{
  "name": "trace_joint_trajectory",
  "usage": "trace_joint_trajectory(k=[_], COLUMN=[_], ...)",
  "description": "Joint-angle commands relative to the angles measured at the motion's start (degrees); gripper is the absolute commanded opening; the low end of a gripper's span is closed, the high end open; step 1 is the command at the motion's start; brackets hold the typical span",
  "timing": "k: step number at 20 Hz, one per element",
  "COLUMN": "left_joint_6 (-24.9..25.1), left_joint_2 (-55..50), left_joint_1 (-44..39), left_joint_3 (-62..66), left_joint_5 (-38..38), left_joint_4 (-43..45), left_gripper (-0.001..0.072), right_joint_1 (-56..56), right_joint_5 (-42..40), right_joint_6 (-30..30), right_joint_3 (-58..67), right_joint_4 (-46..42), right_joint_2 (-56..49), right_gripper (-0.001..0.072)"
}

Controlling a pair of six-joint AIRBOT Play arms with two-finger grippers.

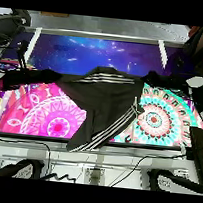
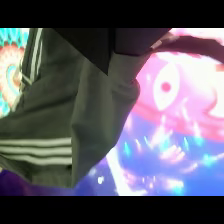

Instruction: Fold the clothes and pants, and hang the long-sleeved shirts on hangers.

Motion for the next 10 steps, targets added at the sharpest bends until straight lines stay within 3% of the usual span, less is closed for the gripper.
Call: trace_joint_trajectory(k=[1, 6, 8, 10], left_joint_6=[-2.5, -14.6, -21.7, -24.4], left_joint_2=[2.5, 16.4, 21.0, 24.3], left_joint_1=[-0.5, -0.2, -0.2, -0.3], left_joint_3=[0.1, 0.1, 0.1, 0.1], left_joint_5=[0.9, -0.9, -1.5, -2.8], left_joint_4=[2.0, 17.7, 23.4, 23.5], left_gripper=[0.0003, 0.0004, 0.0004, 0.0005], right_joint_1=[0.1, 2.3, 4.4, 6.7], right_joint_5=[2.4, 3.8, -1.4, -8.6], right_joint_6=[-5.4, -16.2, -19.5, -20.4], right_joint_3=[1.5, 2.7, 2.7, 2.7], right_joint_4=[-2.7, 2.3, 6.2, 8.8], right_joint_2=[-2.1, -2.2, -2.2, -2.2], right_gripper=[0.0022, 0.0021, 0.0021, 0.0021])
